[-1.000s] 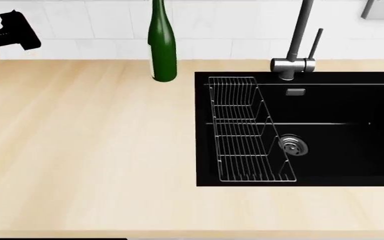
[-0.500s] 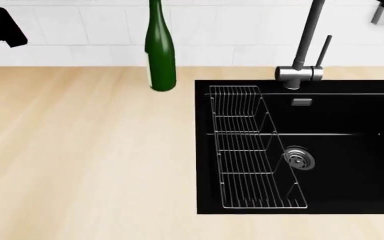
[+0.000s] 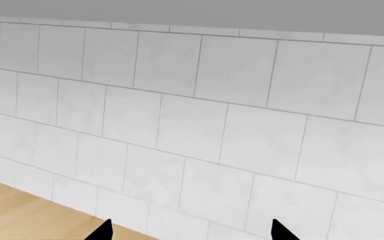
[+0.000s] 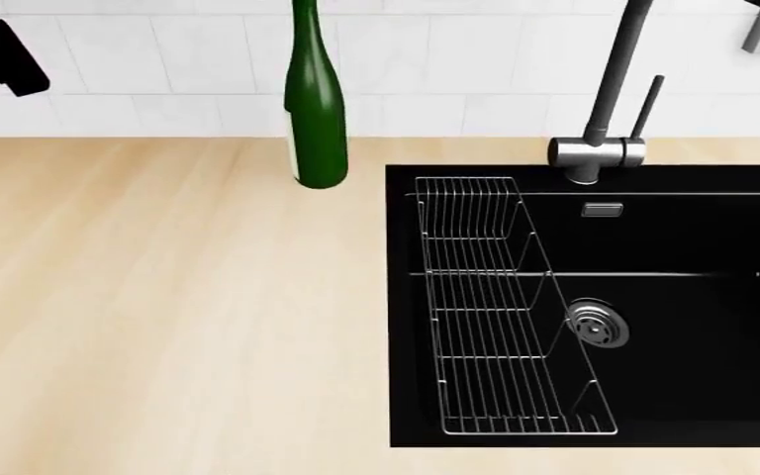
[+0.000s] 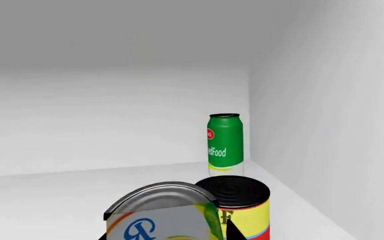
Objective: Pick the cans from the counter and place them in their designated side in the cabinet.
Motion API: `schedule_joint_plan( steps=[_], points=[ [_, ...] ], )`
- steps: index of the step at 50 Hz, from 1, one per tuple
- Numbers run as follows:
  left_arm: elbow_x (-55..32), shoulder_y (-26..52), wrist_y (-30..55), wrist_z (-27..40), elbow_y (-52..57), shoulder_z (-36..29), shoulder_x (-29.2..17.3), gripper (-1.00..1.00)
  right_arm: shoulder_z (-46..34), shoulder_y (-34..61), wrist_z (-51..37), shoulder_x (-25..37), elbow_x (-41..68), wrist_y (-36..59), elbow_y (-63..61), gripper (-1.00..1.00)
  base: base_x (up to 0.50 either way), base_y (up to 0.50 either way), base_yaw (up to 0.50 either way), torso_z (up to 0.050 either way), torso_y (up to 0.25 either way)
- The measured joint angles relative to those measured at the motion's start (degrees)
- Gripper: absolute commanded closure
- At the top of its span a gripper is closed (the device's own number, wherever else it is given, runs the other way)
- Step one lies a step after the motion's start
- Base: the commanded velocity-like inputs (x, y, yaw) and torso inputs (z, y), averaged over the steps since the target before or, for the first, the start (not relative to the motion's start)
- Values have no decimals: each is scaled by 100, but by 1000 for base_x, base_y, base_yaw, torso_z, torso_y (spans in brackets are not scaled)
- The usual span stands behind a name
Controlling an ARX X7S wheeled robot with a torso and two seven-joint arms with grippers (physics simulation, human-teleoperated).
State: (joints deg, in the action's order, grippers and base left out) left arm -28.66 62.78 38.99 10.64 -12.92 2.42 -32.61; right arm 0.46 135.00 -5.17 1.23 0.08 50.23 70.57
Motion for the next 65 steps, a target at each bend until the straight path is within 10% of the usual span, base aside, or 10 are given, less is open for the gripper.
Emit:
schedule_joint_plan(
  steps=[4,5,65],
  points=[
    [7,3,-22,1,-20,-6,11,-100,0,0,0,0,0,0,0,100,0,0,0,0,0],
    [9,4,-29,1,-26,-7,14,-100,0,0,0,0,0,0,1,-100,0,0,0,0,0],
    [-47,9,-25,58,15,18,7,-100,-29,-5,56,-2,-33,9,28,-100,-40,0,0,0,0]
  ],
)
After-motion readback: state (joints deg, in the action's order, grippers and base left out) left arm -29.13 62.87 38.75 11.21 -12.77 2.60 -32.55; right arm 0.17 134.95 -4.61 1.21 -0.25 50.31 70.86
